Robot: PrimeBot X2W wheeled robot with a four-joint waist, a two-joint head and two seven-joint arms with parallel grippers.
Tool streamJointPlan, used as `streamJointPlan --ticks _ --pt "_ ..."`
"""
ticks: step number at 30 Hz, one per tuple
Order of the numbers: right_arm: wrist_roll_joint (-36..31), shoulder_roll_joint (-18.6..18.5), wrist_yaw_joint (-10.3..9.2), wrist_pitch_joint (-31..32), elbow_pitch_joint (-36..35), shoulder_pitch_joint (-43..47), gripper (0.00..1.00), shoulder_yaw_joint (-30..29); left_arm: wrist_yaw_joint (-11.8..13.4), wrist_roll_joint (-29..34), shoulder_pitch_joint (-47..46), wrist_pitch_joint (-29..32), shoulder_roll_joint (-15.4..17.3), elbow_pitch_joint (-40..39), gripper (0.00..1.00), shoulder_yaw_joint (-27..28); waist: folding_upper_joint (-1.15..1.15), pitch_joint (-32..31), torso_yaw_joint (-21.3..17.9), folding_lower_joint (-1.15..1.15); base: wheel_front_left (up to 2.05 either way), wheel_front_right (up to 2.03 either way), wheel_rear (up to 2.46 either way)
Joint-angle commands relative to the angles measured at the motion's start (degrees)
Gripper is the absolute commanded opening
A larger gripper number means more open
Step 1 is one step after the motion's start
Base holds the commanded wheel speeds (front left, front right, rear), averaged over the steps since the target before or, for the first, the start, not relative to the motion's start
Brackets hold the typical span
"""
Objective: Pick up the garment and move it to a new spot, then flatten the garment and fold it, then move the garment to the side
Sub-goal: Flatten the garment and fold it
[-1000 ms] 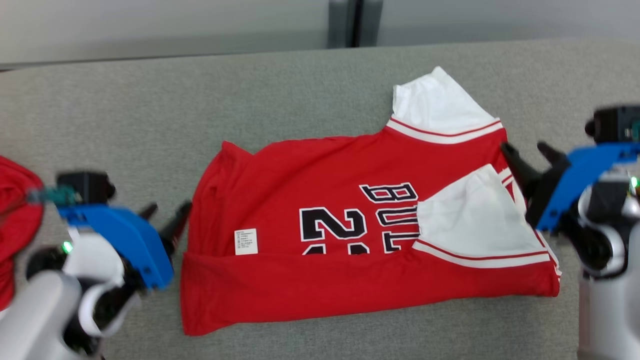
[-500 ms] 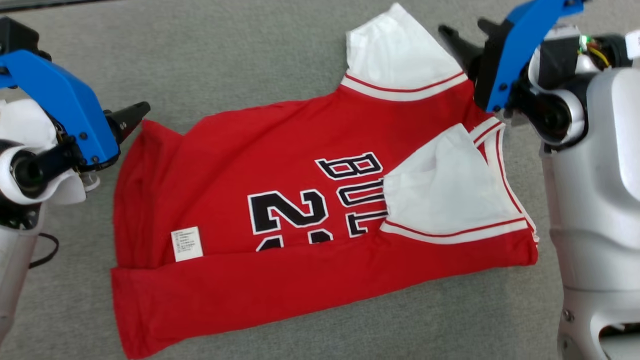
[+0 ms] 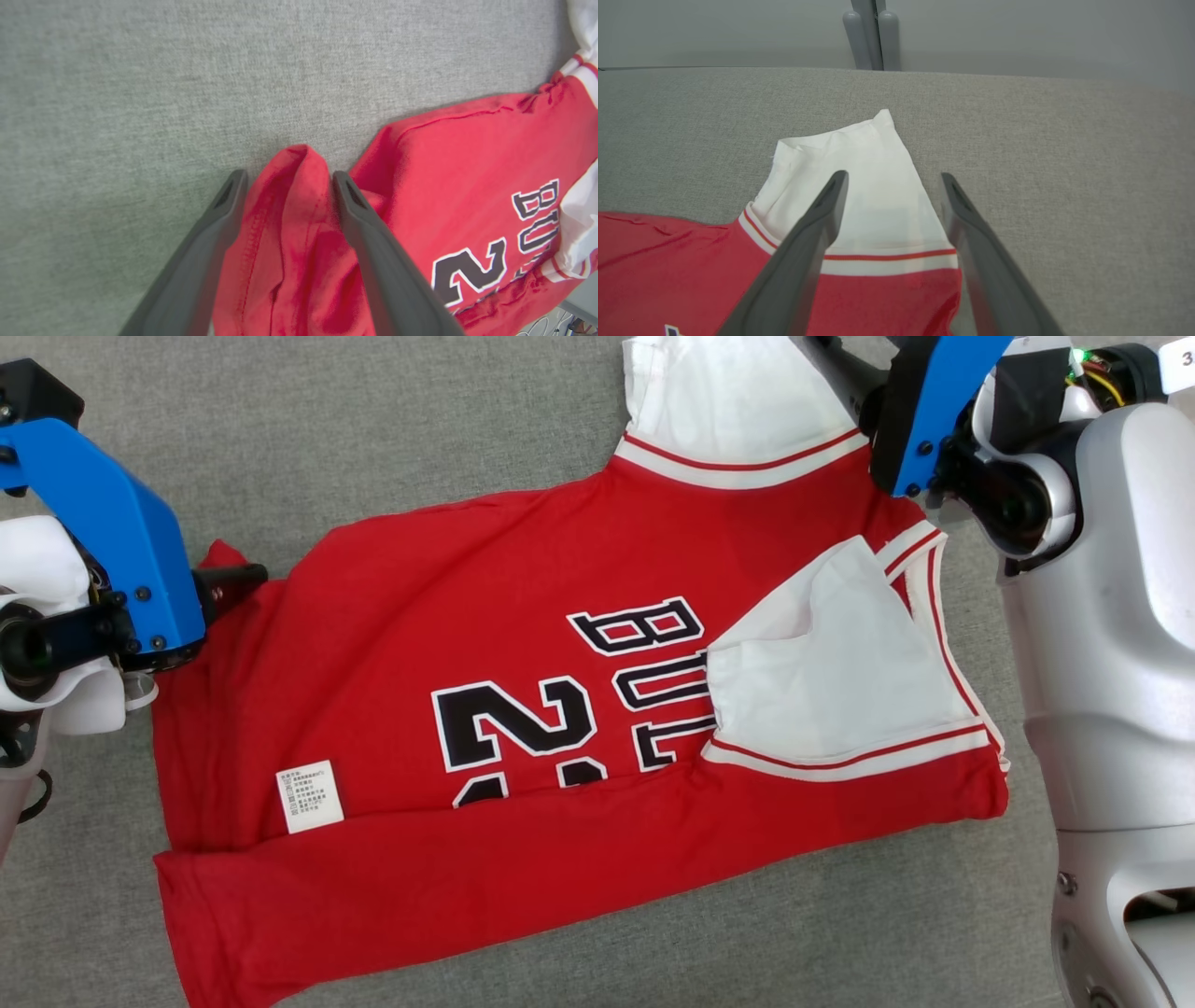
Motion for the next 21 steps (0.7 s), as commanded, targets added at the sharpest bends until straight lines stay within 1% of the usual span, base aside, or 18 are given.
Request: streamJointPlan --ticks 1,4,6,7,8,9,11,15,19,21 --pt "0.3 -0.5 0.03 -0.7 0.6 -1.5 1.00 0.0 0.4 -0.1 -0.1 0.4 0.2 -0.7 1.00 0.0 0.00 0.2 0.3 -0.01 0.00 0.00 0.00" --pt "0.7 -0.8 0.03 -1.2 1.6 -2.1 1.00 0.3 0.8 0.3 0.2 0.5 0.6 -1.7 1.00 -0.2 0.00 0.5 0.5 -0.01 0.00 0.00 0.00" --pt "0.9 -0.7 0.03 -1.5 2.1 -2.6 1.00 0.6 0.3 0.7 0.3 -0.1 0.7 -1.9 1.00 -0.5 0.00 0.7 0.7 -0.01 0.00 0.00 0.00" --pt "1.1 -0.6 0.03 -1.8 2.4 -2.8 1.00 0.8 -0.1 1.1 0.3 -0.4 0.7 -2.0 0.50 -0.7 0.00 0.9 0.7 -0.01 0.00 0.00 0.00" --pt "1.3 -0.6 0.03 -1.9 2.7 -3.0 1.00 1.0 -0.3 1.4 0.3 -1.2 0.8 -1.8 0.32 -0.7 0.00 1.1 0.8 -0.01 0.00 0.00 0.00" --pt "1.2 -0.6 0.02 -1.9 3.0 -3.2 1.00 1.2 -0.7 1.9 0.2 -1.9 0.8 -1.6 0.00 -0.8 0.00 1.2 0.9 -0.01 0.00 0.00 0.00" --pt "0.9 -1.2 0.03 -2.2 3.6 -3.8 1.00 1.5 -1.2 2.9 -0.3 -3.5 0.8 -1.3 0.00 -1.0 0.00 1.5 1.3 -0.01 0.00 0.00 0.00" --pt "-0.7 -2.2 0.03 -2.7 5.9 -4.6 1.00 0.7 -2.3 3.8 -0.2 -8.1 -0.9 -1.7 0.00 -0.1 0.00 1.9 3.2 -0.01 0.00 0.00 0.00" --pt "-3.6 -3.5 0.03 -4.0 9.6 -6.2 1.00 -1.0 -3.9 2.6 1.9 -14.0 -4.2 -2.7 0.00 1.0 0.00 2.4 6.4 -0.01 0.00 0.00 0.00" --pt "-5.6 -4.2 0.03 -4.6 12.1 -7.2 1.00 -2.2 -5.4 2.1 2.6 -16.6 -6.1 -3.2 0.00 1.0 0.00 3.0 8.4 -0.01 0.00 0.00 0.00"
